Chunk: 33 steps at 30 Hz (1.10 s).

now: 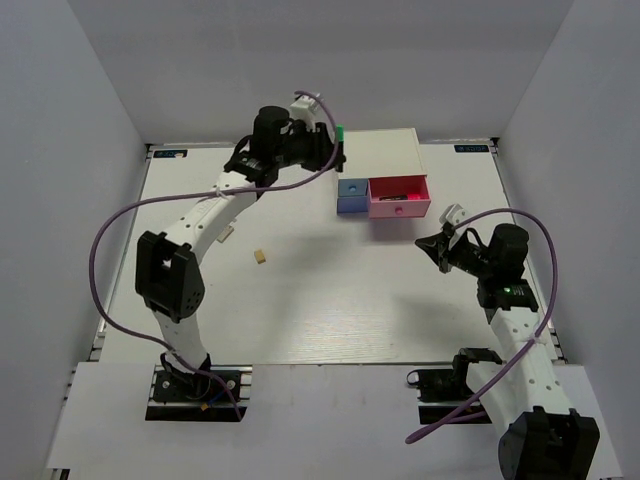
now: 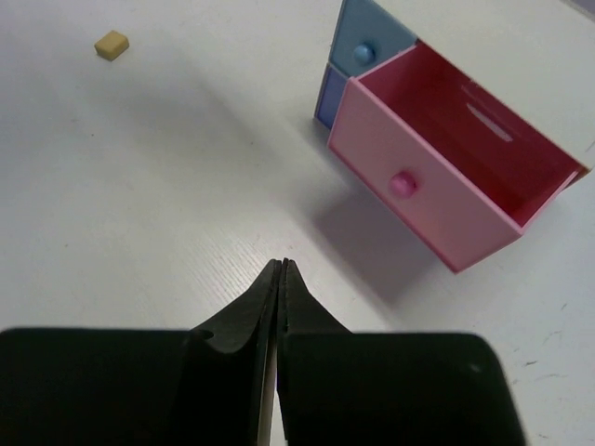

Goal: Sort the stationery into containers
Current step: Pick up the pen from the center of the board, then place the pen in the drawer.

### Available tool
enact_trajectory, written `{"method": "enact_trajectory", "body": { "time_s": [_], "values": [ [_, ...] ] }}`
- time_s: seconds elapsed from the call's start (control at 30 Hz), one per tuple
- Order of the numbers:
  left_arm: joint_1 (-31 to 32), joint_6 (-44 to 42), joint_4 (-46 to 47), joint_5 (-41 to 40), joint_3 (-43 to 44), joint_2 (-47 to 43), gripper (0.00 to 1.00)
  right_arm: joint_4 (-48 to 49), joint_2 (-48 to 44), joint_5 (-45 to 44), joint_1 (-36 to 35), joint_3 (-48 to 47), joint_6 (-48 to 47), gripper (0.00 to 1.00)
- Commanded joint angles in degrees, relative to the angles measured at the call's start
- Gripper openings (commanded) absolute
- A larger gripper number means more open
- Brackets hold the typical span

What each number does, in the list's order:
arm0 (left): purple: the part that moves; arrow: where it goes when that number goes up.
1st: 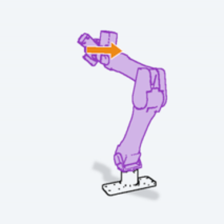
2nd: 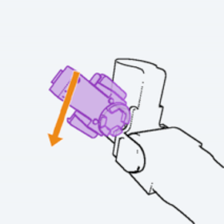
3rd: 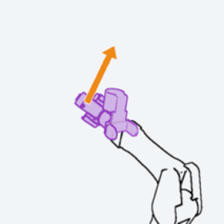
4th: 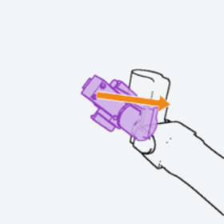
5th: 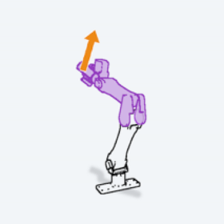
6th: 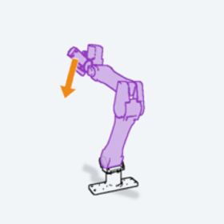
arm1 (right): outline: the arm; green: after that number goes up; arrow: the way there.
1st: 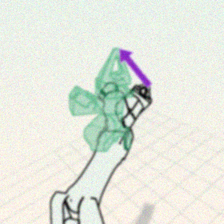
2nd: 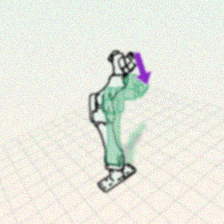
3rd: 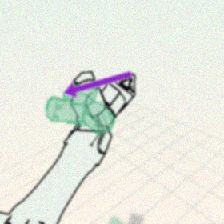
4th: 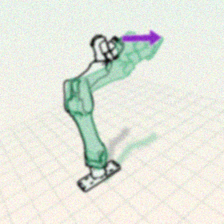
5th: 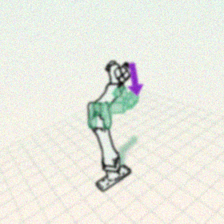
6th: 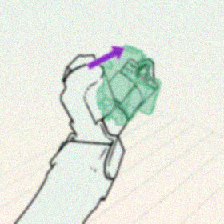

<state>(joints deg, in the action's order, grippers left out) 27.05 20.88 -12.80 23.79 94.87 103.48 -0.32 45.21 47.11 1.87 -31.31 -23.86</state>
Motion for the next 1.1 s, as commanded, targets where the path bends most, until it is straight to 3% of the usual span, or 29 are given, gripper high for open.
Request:
{"method": "enact_trajectory", "body": {
  "time_s": [0.0, 0.27, 0.43, 0.6, 0.67, 0.8, 0.87, 1.07],
  "values": [
    [3.0, -14.5, 7.4, 10.8, 5.8, 4.1, 0.0, -1.9, -0.1, 0.9, 0.1, 1.1, -2.2, 0.03],
    [8.6, -23.7, 9.4, 10.8, 16.4, 12.6, 0.04, -1.2, -0.2, -1.3, 0.1, 2.0, -1.3, 0.06],
    [12.2, -27.8, 9.4, 5.3, 18.2, 17.0, 0.05, -0.2, -0.5, -2.5, 0.1, 2.4, 1.0, 0.1],
    [14.4, -30.8, 8.1, 0.6, 17.6, 18.4, 0.15, -0.5, -0.9, -3.8, 0.2, 2.7, 1.2, 0.19],
    [15.0, -31.3, 8.1, -1.9, 17.6, 18.4, 0.29, -0.5, -0.8, -4.7, 0.1, 2.8, 1.5, 0.22],
    [15.1, -31.3, 8.1, -5.7, 17.1, 18.9, 0.42, 1.5, 0.1, -4.7, 0.1, 2.7, 1.9, 0.26],
    [15.6, -31.3, 9.3, -7.1, 17.1, 18.9, 0.56, 1.7, 0.8, -4.5, 0.1, 2.3, 1.8, 0.28],
    [15.6, -30.3, 10.3, -8.1, 17.1, 17.4, 0.7, 2.8, 4.1, -4.1, 0.1, 1.5, 1.6, 0.32]
  ]
}}
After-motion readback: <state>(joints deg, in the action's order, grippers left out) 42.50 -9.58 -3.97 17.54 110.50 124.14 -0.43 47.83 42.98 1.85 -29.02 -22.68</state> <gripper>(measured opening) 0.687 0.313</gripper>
